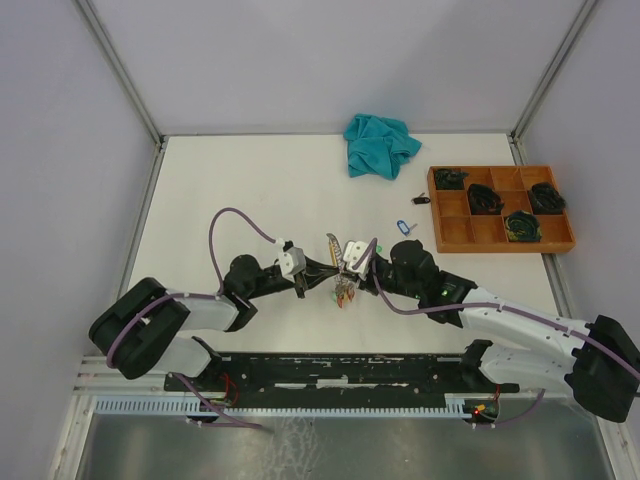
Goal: Put the keys on the keyring
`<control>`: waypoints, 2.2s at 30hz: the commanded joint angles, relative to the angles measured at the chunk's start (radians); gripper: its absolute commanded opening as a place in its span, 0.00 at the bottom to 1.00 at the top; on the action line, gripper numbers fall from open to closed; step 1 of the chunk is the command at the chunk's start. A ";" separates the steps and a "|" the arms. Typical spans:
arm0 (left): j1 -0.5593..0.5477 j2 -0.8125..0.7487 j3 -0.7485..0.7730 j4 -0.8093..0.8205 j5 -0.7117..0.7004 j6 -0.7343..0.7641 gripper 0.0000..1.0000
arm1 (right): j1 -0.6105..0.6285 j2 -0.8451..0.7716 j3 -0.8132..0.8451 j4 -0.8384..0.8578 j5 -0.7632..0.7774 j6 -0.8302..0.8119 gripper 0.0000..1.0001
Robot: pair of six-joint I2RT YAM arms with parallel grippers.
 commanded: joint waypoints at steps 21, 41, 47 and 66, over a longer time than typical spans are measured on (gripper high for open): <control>-0.005 0.010 0.018 0.145 0.009 -0.078 0.03 | -0.003 0.028 0.042 -0.009 -0.034 -0.021 0.11; -0.004 0.007 -0.006 0.041 -0.027 -0.005 0.20 | -0.003 0.112 0.293 -0.393 -0.015 -0.201 0.01; -0.005 0.002 -0.018 0.008 -0.027 0.006 0.27 | -0.003 0.155 0.340 -0.449 -0.032 -0.227 0.01; 0.001 0.001 0.118 -0.269 0.118 0.165 0.33 | -0.003 0.193 0.388 -0.527 -0.083 -0.275 0.01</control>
